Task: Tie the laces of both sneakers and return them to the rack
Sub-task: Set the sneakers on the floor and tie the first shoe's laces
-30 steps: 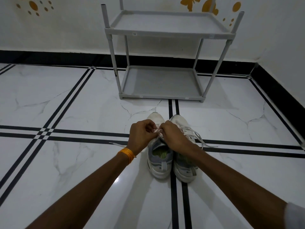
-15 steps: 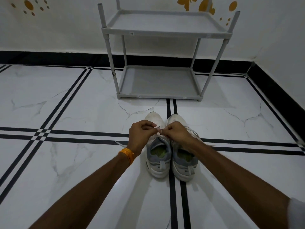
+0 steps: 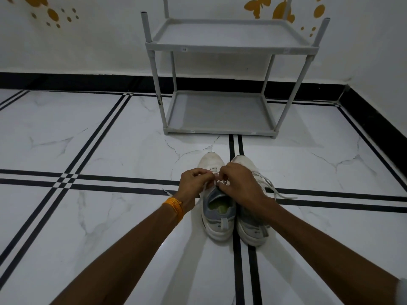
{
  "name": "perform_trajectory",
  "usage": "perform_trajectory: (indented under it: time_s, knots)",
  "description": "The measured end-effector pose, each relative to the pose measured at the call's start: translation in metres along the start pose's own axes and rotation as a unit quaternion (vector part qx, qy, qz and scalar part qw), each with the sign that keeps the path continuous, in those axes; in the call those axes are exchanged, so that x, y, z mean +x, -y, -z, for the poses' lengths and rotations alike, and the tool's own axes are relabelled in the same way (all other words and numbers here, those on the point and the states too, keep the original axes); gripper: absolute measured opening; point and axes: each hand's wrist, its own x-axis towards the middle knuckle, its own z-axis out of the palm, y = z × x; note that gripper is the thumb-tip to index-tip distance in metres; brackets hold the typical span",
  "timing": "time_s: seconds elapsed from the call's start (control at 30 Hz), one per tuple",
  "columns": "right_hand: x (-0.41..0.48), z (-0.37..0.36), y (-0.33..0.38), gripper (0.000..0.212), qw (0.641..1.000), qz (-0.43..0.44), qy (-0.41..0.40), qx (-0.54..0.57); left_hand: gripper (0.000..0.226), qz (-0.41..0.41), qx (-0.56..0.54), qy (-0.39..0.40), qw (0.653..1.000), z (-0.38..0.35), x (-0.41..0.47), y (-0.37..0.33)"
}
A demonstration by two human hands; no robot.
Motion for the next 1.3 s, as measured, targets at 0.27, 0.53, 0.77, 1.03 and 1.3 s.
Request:
perform_trajectory:
  time_s: [0.27,0.53,0.77,1.03,1.3]
  knots:
    - [-0.001,0.005,-0.005,0.012,0.989,-0.033,-0.007,0.146,0.012,-0.004,0.048,0.035,0.998,0.004,0.005,-0.001]
    - [0.003,0.008,0.003,0.007,0.998,-0.008,-0.028,0.056,0.022,-0.121,0.105,-0.009,0.987,0.013,0.009,-0.002]
    - [-0.009,0.016,-0.016,0.005,0.993,-0.087,-0.031,0.076,0.019,-0.35,0.506,-0.013,0.788,0.045,0.015,0.007]
    - [-0.024,0.022,-0.025,0.017,0.991,-0.088,0.072,-0.068,0.018,-0.277,0.562,-0.037,0.779,0.047,0.017,0.018]
    - [-0.023,0.018,-0.019,0.011,0.984,-0.098,0.08,-0.127,0.015,-0.065,0.283,-0.098,0.952,0.061,0.02,0.027]
